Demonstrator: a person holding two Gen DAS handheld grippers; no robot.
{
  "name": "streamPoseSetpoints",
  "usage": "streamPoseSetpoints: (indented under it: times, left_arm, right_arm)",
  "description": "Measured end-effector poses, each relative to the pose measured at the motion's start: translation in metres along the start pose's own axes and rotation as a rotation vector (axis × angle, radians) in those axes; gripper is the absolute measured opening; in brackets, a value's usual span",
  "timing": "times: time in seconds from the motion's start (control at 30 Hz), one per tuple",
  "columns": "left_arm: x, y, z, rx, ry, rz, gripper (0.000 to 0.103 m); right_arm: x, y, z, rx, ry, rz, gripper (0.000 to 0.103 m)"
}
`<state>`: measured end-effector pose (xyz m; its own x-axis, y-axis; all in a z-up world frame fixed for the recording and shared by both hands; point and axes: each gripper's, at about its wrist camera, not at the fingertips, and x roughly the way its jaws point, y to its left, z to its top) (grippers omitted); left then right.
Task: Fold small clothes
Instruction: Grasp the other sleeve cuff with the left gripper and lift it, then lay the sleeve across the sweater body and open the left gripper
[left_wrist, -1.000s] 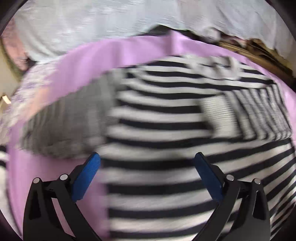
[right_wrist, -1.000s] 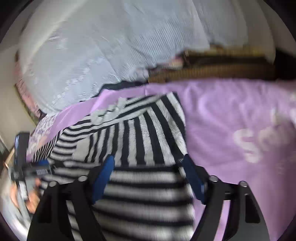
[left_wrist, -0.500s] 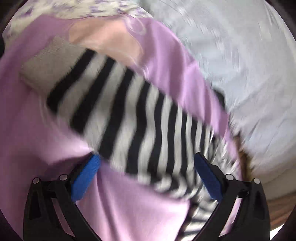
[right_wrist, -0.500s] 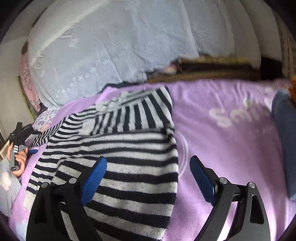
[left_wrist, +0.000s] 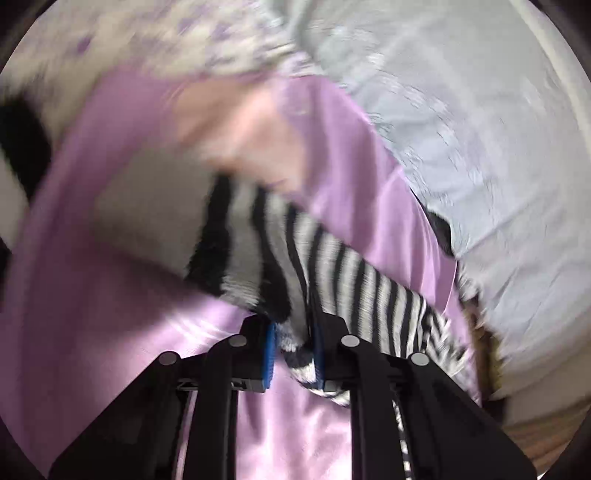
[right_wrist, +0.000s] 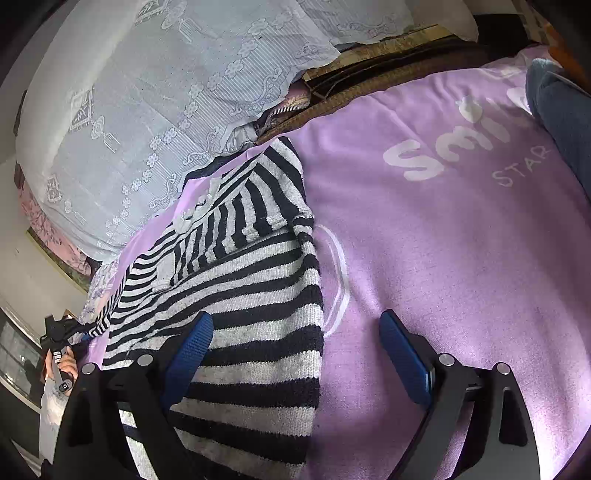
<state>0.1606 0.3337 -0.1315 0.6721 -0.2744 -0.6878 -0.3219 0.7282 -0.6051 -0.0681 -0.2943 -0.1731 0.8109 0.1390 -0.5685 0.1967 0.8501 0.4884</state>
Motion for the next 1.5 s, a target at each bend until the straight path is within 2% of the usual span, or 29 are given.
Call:
streamPoseSetpoints:
  times: [0.13,0.23,0.37,0.6,0.93,1.2,1.4,1.5]
  left_arm:
    - [-0.016,-0.061,-0.012,0.211,-0.039,0.069,0.015]
    - [-0.023,-0.095,-0.020,0.313,-0.056,0.109,0.015]
    - [-0.030,-0.127,-0.029,0.403,-0.088,0.138,0.015]
    - [-0.040,-0.174,-0.053,0.514,-0.111,0.130,0.015]
    - [-0.031,-0.258,-0.119,0.754,-0.118,0.121,0.015]
    - [0.001,-0.297,-0.182,0.934,-0.125,0.191,0.015]
    - [0.028,-0.314,-0.233,1.077,-0.102,0.221,0.015]
    - [0.040,-0.315,-0.247,1.105,-0.072,0.228,0.016]
  right_arm:
    - [0.000,0.001,0.001,-0.006,0.007,-0.001,0.093]
    - [0.001,0.000,0.002,-0.006,0.011,0.002,0.094]
    - [0.002,0.000,0.003,-0.007,0.016,0.006,0.094]
    - [0.002,0.001,0.004,-0.008,0.020,0.009,0.095]
    - [0.001,0.005,0.003,-0.026,0.021,-0.006,0.095]
    - [-0.005,0.032,-0.001,-0.175,0.006,-0.103,0.095]
    - [-0.002,0.027,0.001,-0.153,0.022,-0.103,0.095]
    - [-0.002,0.024,0.001,-0.141,0.027,-0.099,0.095]
